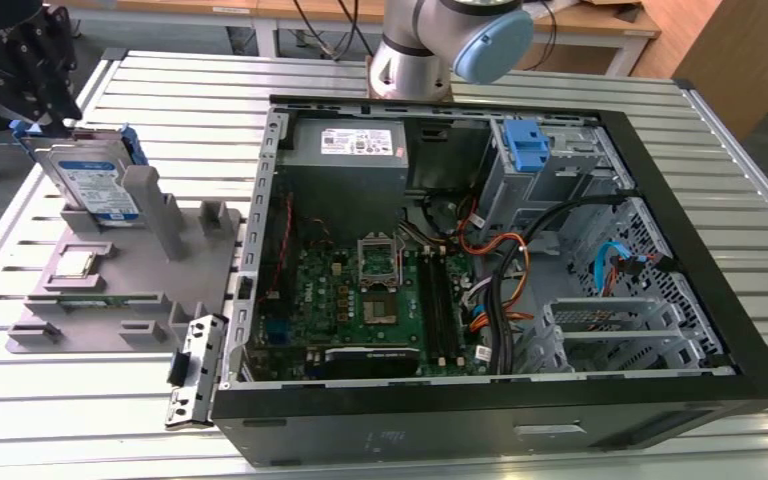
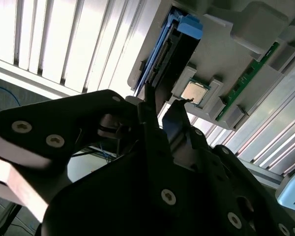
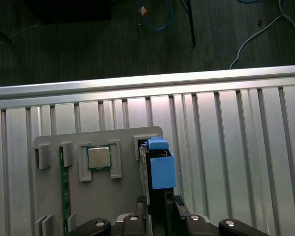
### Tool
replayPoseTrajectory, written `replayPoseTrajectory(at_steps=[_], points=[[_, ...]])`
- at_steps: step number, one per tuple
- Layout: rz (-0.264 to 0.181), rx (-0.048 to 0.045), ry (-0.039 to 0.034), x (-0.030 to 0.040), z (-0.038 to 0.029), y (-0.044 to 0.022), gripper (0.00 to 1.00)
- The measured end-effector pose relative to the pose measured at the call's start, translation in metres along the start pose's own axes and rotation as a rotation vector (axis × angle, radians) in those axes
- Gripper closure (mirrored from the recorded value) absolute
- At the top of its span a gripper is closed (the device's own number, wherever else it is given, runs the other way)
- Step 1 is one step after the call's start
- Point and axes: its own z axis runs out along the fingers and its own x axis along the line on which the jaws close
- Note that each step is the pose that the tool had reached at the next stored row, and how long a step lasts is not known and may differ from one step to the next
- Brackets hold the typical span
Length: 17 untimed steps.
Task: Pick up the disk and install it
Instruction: 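Pick up the disk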
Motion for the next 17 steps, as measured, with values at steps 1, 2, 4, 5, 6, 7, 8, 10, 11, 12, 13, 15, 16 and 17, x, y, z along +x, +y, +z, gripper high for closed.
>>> replayPoseTrajectory(at_steps=[1,2,4,5,6,7,8,10,11,12,13,15,16,17], points=[[0.0,0.0,0.0,0.0,0.0,0.0,0.65],[0.0,0.0,0.0001,0.0,0.0,0.0,0.59],[0.0,0.0,0.0,0.0,0.0001,0.0,0.53],[0.0,0.0,0.0,0.0,0.0001,0.0,0.53],[0.0,0.0,0.0,0.0,0.0001,0.0,0.47],[0.0,0.0,0.0,0.0,0.0001,0.0,0.41],[0.0,-0.0001,0.0,0.0,0.0001,0.0,0.41],[0.0,0.0,0.0,0.0,0.0002,0.0,0.41],[0.0,0.0,0.0,0.0,0.0002,0.0,0.41],[0.0,0.0,0.0,0.0,0.0002,0.0,0.41],[0.0,0.0,0.0001,0.0,0.0002,0.0,0.41],[0.0,0.0003,-0.0005,0.0,0.0008,-0.0001,0.41],[0.0,0.0002,-0.0016,0.0001,0.0015,-0.0001,0.41],[0.0,-0.0002,-0.0022,0.0001,0.0021,-0.0001,0.41]])
